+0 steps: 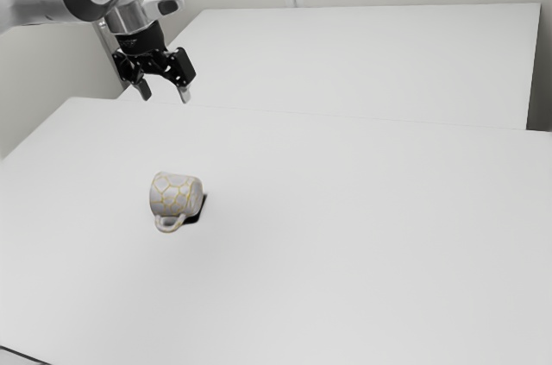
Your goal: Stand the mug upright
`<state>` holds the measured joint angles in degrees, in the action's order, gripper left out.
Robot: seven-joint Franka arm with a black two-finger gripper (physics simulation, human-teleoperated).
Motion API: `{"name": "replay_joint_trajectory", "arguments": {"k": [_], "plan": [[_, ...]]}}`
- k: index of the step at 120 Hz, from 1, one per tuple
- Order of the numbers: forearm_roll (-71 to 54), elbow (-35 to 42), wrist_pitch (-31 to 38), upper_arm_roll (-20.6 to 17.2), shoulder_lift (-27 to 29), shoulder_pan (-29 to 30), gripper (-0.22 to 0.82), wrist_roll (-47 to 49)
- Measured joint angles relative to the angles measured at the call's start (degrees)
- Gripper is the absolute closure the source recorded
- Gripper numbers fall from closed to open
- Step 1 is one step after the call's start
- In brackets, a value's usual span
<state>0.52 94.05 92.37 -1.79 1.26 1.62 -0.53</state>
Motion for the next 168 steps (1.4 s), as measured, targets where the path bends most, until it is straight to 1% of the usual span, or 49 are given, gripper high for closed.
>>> {"name": "replay_joint_trajectory", "arguments": {"k": [12, 38, 55, 72, 96, 107, 122, 129, 168], "plan": [[-0.20, -0.06, 0.58, -1.07, -0.13, 1.37, 0.00, -0.01], [-0.47, 0.55, 1.01, -1.18, 0.50, 1.47, 0.00, -0.06], [-0.56, 3.60, 2.69, -1.19, 0.29, 1.08, 0.00, 0.02], [0.22, 7.31, 5.10, -1.25, -1.31, 1.45, 0.00, 0.26], [2.99, 9.31, 8.88, -1.23, -3.06, 2.71, 0.00, -1.52], [5.97, 10.06, 11.19, -1.23, -4.52, 5.40, 0.00, -4.65], [10.10, 10.89, 13.29, -1.28, -6.14, 13.36, 0.00, -9.37], [11.47, 11.60, 14.10, -1.29, -6.51, 16.02, 0.00, -11.57], [19.53, 13.28, 16.91, -1.37, -10.09, 21.87, 0.00, -25.99]]}}
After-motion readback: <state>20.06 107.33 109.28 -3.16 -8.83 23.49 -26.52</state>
